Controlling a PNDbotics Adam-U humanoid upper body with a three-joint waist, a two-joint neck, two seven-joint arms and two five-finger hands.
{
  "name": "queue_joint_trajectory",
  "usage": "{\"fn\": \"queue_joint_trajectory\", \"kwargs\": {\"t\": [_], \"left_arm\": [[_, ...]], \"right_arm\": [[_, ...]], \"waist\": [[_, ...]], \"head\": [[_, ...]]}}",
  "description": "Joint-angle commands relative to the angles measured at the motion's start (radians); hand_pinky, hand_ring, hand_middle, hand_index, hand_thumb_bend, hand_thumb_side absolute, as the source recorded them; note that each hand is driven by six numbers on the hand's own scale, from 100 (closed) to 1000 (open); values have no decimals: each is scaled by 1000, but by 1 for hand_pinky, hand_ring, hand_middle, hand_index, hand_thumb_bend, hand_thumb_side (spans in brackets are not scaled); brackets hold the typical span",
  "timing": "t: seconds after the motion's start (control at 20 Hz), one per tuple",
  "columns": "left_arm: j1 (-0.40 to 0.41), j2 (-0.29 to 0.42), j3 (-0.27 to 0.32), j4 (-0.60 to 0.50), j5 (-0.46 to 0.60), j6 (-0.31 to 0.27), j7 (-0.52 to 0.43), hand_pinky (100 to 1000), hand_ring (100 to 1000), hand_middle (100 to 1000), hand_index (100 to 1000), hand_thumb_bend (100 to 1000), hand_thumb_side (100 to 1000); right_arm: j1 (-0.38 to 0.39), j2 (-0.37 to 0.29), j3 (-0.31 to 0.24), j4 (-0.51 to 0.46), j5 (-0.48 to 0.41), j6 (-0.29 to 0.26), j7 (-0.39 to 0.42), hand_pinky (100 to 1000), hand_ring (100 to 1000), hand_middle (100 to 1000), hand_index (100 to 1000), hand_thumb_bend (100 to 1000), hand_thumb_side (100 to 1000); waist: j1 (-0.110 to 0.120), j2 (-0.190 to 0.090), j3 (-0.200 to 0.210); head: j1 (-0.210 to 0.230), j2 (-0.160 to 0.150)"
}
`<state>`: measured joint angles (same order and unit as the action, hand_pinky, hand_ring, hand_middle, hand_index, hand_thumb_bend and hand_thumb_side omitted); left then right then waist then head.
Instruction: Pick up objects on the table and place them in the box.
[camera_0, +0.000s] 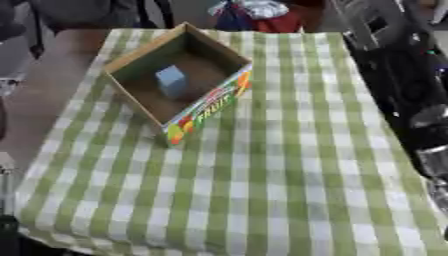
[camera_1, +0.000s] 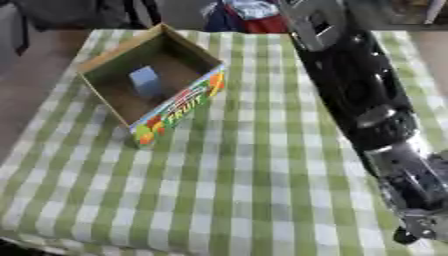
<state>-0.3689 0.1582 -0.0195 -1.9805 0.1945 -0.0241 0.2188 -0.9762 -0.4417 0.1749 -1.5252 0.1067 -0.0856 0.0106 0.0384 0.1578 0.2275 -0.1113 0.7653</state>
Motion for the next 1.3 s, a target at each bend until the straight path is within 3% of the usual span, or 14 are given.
{"fn": "queue_joint_trajectory", "kwargs": {"t": [0.05, 0.3, 0.5, 0.9, 1.3], "left_arm": [[-4, 26, 13, -20, -7, -1, 9, 655, 635, 602, 831, 168, 706], [2, 30, 19, -20, -14, -3, 16, 655, 637, 603, 831, 166, 707], [6, 33, 25, -20, -18, -4, 24, 655, 642, 606, 831, 166, 705], [14, 43, 32, -20, -27, -3, 40, 654, 647, 610, 831, 166, 704], [20, 48, 37, -20, -35, -4, 49, 654, 655, 615, 832, 165, 700]], "right_arm": [[23, -60, -39, -141, -131, 16, -40, 674, 814, 860, 942, 100, 360], [126, -94, -81, -286, -274, 1, -79, 679, 817, 861, 941, 100, 344], [216, -107, -133, -365, -339, -18, -121, 676, 812, 856, 935, 100, 351], [438, -107, -227, -470, -360, -57, -221, 658, 797, 832, 882, 100, 353], [590, -28, -280, -475, -288, -117, -263, 651, 792, 826, 866, 100, 362]], "waist": [[0, -21, -16], [-3, -22, -58], [-4, -22, -84], [-4, -25, -146], [-1, -17, -182]], "head": [[28, 5], [64, 5], [87, 5], [142, 5], [175, 5]]}}
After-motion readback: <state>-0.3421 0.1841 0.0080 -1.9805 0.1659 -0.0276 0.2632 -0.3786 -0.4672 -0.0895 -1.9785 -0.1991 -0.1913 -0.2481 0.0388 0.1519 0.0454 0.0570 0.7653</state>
